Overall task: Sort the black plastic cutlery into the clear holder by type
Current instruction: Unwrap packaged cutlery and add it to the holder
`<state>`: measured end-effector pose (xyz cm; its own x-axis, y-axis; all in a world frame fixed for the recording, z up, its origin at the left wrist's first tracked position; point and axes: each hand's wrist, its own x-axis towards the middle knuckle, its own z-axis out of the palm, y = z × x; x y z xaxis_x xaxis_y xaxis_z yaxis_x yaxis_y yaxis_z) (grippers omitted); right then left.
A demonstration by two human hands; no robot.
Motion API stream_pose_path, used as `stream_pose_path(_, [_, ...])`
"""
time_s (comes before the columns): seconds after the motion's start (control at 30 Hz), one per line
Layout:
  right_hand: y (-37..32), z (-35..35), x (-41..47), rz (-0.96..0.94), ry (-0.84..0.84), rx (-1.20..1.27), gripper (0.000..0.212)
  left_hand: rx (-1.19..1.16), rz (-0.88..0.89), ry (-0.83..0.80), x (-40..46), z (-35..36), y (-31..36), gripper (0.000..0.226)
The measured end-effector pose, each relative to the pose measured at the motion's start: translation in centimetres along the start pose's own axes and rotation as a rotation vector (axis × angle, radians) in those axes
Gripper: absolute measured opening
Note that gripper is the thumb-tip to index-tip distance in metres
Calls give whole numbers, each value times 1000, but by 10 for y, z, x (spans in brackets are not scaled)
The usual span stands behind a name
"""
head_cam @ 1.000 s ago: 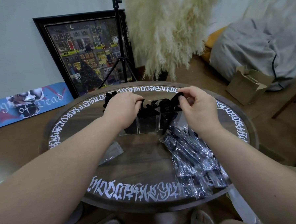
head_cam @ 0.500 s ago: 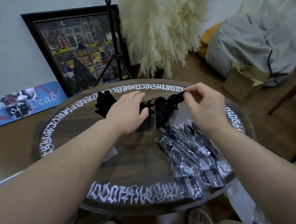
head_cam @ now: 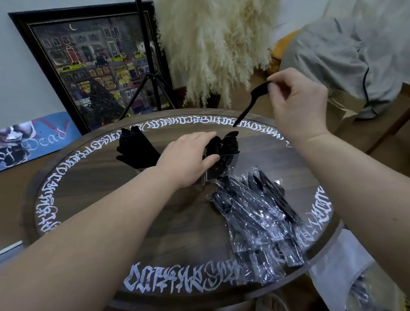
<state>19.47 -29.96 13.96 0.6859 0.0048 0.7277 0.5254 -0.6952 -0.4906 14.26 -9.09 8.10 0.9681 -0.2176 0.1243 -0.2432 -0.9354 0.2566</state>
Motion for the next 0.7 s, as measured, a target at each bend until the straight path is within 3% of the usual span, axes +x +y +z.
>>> stream_pose_path(0.5, [5, 37, -27, 13, -512, -203, 23, 1, 9, 51, 2, 8, -3, 56])
stream_pose_path(0.7, [15, 44, -34, 70, -730, -298, 43, 10, 15, 47, 2, 10, -4, 55])
